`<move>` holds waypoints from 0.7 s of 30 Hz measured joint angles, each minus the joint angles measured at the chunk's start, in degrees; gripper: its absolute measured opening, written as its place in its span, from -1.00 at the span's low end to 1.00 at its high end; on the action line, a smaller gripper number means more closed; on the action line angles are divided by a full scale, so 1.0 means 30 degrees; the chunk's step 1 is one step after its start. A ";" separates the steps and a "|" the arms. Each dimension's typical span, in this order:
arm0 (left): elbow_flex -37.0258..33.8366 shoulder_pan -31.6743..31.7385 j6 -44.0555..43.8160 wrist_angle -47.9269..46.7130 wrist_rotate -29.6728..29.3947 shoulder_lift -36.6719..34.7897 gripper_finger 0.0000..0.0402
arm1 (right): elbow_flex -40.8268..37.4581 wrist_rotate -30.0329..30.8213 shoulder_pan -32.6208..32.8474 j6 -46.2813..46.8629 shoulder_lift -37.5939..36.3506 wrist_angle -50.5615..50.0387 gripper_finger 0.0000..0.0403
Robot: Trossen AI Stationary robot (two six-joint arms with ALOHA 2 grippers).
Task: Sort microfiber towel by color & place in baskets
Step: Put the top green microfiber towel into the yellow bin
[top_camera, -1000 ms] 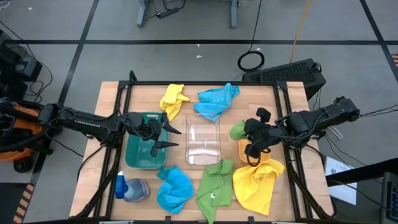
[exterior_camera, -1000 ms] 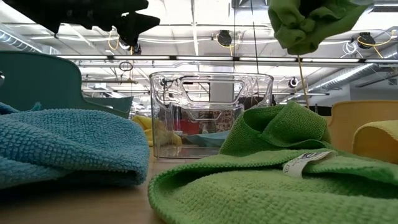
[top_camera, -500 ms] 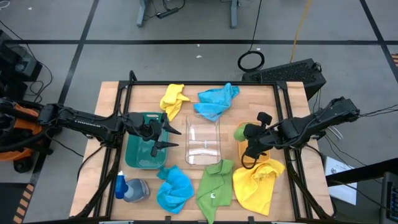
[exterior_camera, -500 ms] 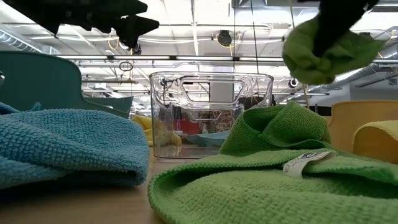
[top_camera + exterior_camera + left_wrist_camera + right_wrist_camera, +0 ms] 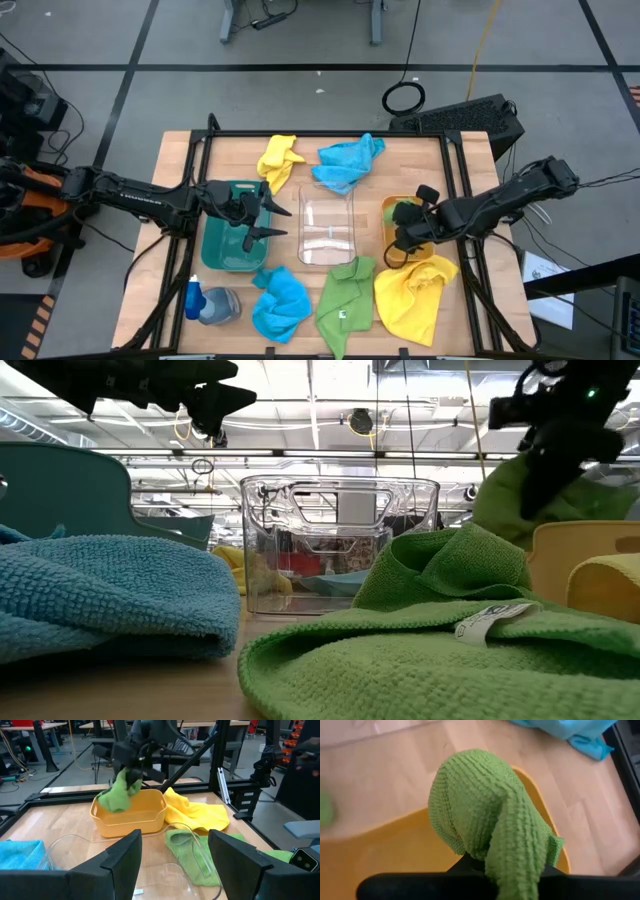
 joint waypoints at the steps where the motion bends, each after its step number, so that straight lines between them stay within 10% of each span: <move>1: 0.0000 0.0001 0.0000 0.0006 0.0000 0.0000 0.17 | -0.0262 0.0186 -0.0194 0.0071 0.0000 0.0445 -0.91; 21: 0.0000 0.0006 -0.0044 -0.0109 -0.0007 0.0000 0.17 | -0.1452 -0.3291 -0.2105 0.2671 -0.0007 0.1404 -0.07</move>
